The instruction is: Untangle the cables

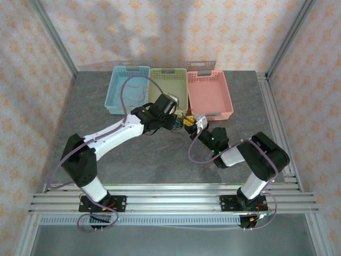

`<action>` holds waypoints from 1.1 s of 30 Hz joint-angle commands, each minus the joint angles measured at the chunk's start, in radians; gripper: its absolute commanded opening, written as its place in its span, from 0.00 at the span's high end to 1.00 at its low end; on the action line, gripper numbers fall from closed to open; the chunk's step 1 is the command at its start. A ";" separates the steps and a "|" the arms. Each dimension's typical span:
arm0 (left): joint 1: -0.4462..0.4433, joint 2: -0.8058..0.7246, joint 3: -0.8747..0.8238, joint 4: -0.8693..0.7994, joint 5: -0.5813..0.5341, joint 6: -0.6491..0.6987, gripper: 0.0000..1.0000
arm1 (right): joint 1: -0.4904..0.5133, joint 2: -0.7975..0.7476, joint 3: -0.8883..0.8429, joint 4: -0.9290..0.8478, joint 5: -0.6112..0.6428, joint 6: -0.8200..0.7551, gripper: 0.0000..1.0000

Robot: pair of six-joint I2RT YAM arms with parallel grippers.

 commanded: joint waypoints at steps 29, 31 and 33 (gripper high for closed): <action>0.027 -0.166 -0.477 0.685 -0.112 0.407 1.00 | 0.004 -0.027 0.007 0.020 -0.107 0.046 0.55; 0.027 -0.151 -0.486 0.710 -0.116 0.406 1.00 | 0.004 -0.024 0.020 0.019 -0.108 0.093 0.54; 0.027 -0.141 -0.513 0.760 -0.111 0.405 1.00 | 0.004 -0.016 0.038 0.019 -0.118 0.135 0.54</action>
